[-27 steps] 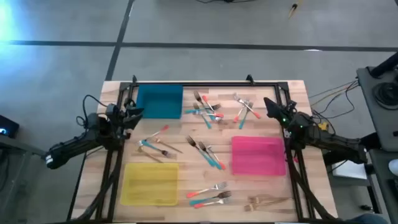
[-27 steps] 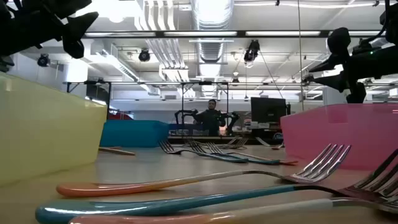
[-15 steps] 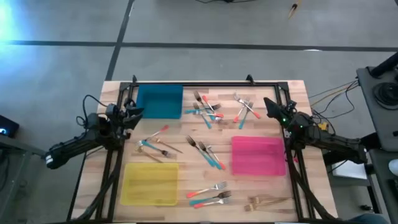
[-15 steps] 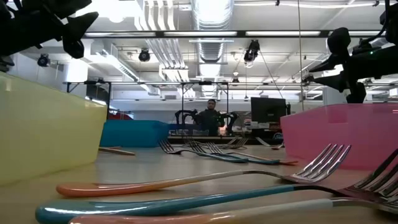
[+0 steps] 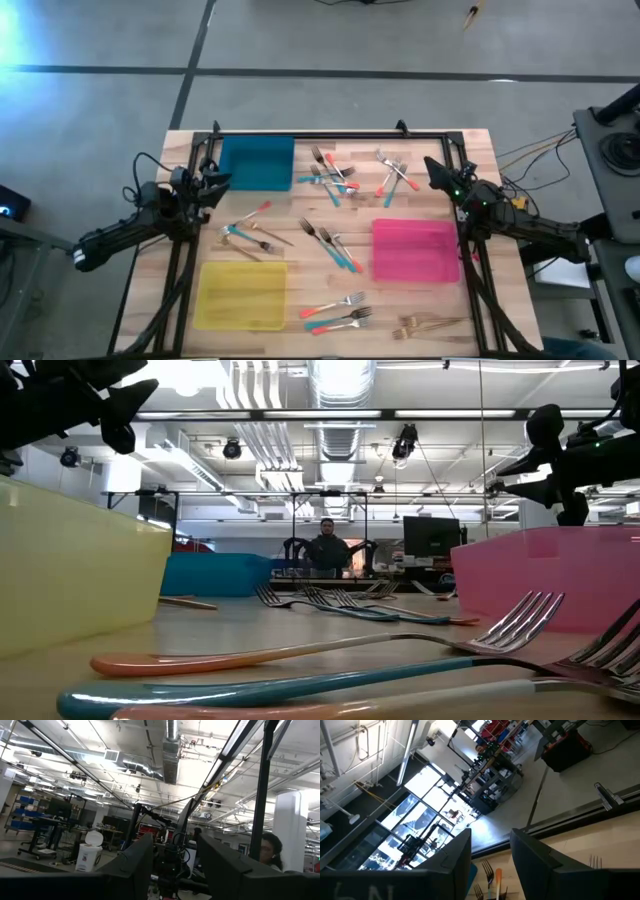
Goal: Sort silverware by color (type)
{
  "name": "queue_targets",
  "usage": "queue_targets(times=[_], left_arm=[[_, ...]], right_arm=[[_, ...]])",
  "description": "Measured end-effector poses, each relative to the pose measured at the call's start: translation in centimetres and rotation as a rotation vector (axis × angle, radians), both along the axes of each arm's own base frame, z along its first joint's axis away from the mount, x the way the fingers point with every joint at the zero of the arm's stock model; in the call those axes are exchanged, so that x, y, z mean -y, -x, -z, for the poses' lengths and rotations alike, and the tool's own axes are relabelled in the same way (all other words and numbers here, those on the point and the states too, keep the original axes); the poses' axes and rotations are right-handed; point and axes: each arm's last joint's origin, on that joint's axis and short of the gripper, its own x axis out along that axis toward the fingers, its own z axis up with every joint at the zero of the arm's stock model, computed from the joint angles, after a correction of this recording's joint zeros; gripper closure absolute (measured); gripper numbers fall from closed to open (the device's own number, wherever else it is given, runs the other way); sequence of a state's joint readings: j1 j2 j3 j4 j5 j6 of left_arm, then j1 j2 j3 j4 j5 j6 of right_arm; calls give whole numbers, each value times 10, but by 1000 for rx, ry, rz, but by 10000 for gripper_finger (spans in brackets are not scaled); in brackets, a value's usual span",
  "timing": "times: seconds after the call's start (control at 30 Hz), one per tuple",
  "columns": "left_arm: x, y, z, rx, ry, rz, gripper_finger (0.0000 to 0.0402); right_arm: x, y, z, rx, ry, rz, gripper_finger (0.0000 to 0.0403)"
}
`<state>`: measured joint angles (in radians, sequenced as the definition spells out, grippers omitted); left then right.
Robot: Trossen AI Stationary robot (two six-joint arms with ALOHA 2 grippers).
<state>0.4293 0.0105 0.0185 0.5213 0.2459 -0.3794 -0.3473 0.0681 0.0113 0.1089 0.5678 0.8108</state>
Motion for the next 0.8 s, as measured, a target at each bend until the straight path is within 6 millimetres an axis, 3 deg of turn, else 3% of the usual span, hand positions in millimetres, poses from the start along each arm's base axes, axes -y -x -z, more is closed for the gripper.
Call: queue_targets(times=[0.8], left_arm=[[0,0,0,0,0,0,260]], right_arm=[[0,0,0,0,0,0,275]])
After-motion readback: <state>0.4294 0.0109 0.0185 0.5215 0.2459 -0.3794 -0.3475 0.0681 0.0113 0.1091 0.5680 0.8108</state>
